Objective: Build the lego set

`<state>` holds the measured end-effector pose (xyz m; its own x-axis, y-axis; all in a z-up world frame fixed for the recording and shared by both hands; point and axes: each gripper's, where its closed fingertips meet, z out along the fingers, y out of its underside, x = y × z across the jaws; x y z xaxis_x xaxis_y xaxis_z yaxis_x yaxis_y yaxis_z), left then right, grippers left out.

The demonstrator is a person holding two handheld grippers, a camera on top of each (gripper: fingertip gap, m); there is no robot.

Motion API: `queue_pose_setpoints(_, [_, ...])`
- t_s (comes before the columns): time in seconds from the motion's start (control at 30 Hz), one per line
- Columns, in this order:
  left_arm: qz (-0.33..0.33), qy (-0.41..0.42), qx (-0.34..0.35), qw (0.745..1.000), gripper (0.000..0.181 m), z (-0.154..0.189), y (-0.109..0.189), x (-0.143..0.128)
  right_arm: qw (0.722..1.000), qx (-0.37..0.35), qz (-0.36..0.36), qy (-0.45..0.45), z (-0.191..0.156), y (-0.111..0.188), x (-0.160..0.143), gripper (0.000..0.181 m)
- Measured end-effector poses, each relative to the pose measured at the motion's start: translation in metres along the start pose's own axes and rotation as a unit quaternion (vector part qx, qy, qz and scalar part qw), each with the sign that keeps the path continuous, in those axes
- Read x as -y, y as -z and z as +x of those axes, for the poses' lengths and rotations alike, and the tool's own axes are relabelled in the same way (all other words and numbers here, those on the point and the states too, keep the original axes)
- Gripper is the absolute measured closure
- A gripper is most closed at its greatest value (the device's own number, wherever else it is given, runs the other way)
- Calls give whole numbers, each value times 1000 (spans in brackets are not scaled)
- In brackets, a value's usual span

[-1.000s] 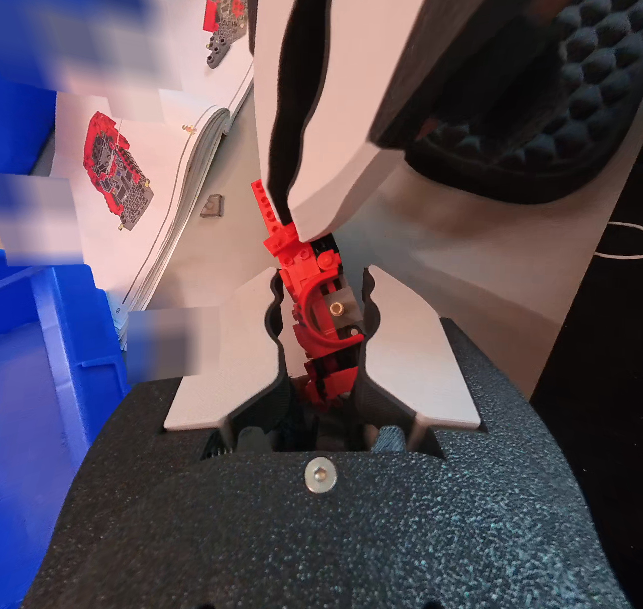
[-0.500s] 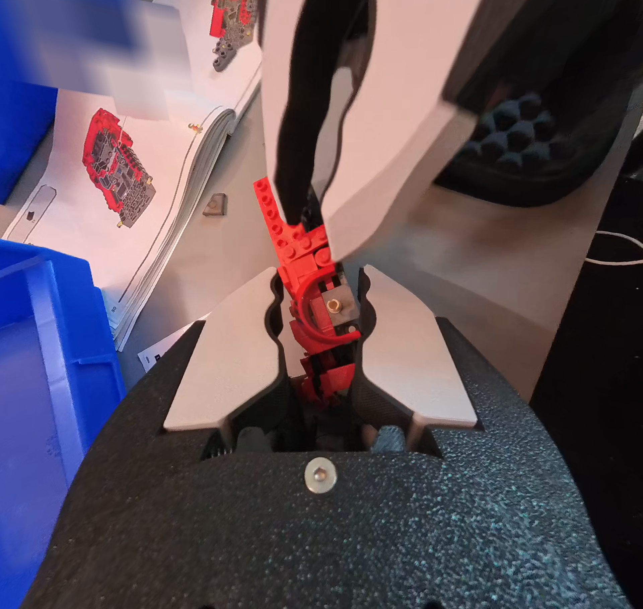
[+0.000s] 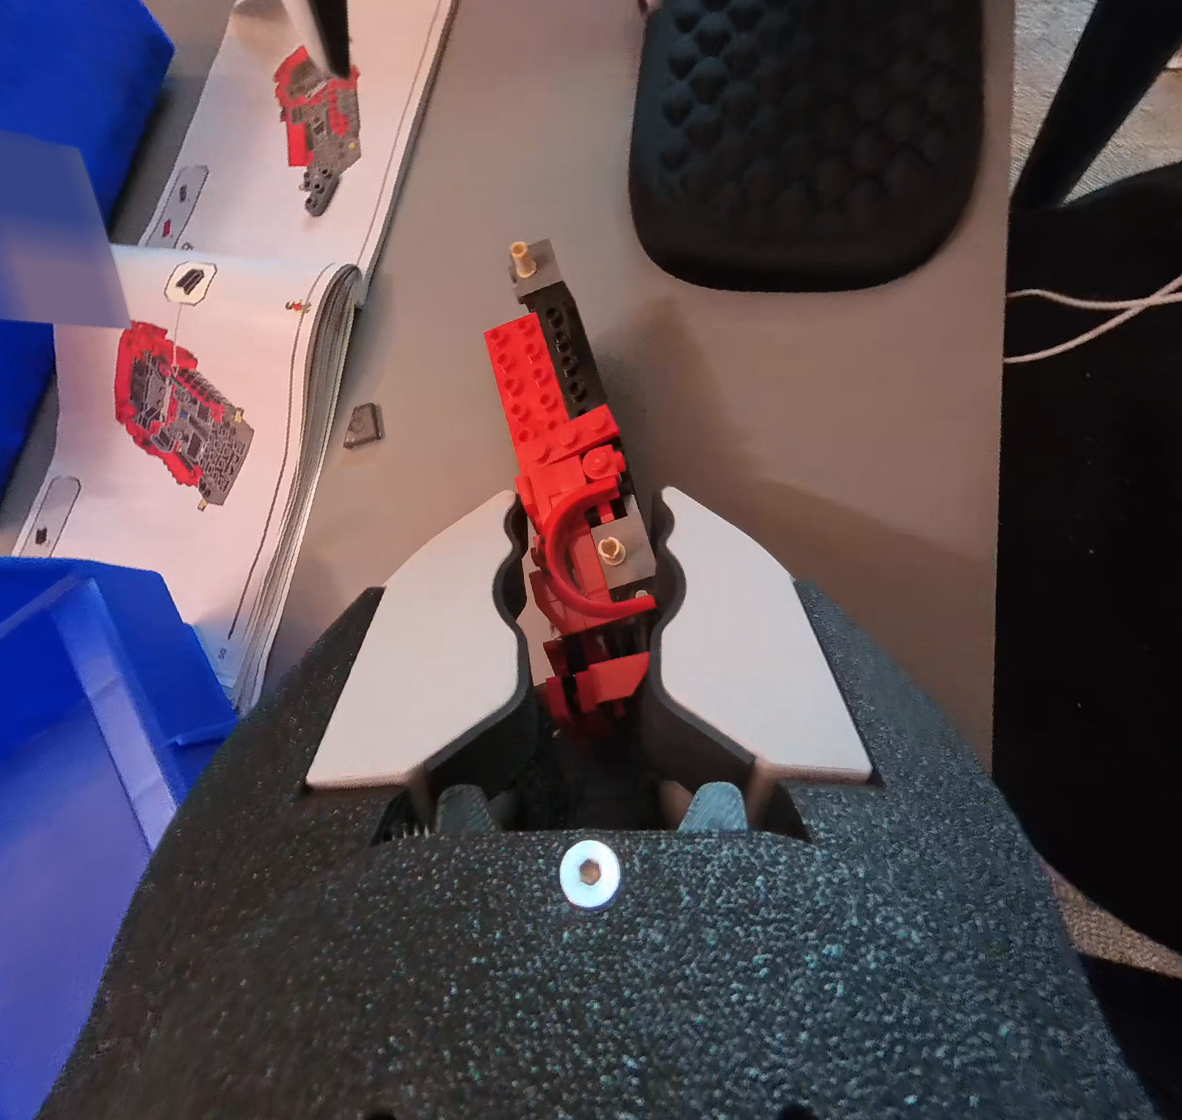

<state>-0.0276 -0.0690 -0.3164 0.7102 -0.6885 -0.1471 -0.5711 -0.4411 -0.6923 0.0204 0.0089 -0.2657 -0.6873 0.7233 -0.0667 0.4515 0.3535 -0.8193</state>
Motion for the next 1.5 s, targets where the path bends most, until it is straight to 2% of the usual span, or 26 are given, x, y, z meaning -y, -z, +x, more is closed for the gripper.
queue_pose_setpoints(0.1, [2,-18,-16,1000,144,2,0,0,999,-13,29,1,-4,-13,-16,105])
queue_pose_setpoints(0.17, [1,-22,-20,1000,144,2,0,0,998,-23,64,0,-7,-17,-18,120])
queue_pose_setpoints(0.23, [2,-29,-22,999,144,3,0,0,994,-31,108,8,-15,-21,-16,125])
queue_pose_setpoints(0.4, [0,-53,-24,998,143,6,0,0,995,-61,73,42,-30,-31,-22,107])
queue_pose_setpoints(0.57, [3,-53,-29,998,143,7,0,0,994,-32,98,31,-29,-32,-8,111])
queue_pose_setpoints(0.7, [4,-56,-27,998,143,7,0,0,996,-19,74,47,-27,-47,-8,113])
queue_pose_setpoints(0.83, [7,-53,-31,998,142,7,0,0,995,-42,71,63,-19,-54,-3,113])
queue_pose_setpoints(0.93, [10,-53,-32,998,143,6,-1,1,996,-19,75,47,-16,-58,3,113])
queue_pose_setpoints(1.0, [11,-51,-31,998,142,6,-1,1,997,-2,52,52,-16,-66,1,114])
queue_pose_setpoints(1.13, [14,-50,-32,998,142,5,-1,1,997,23,23,69,-15,-80,-3,122])
queue_pose_setpoints(1.37, [14,-51,-34,998,141,7,-1,2,994,51,10,98,-21,-89,3,151])
queue_pose_setpoints(1.5, [14,-45,-33,998,138,7,0,1,993,63,11,99,-23,-90,4,151])
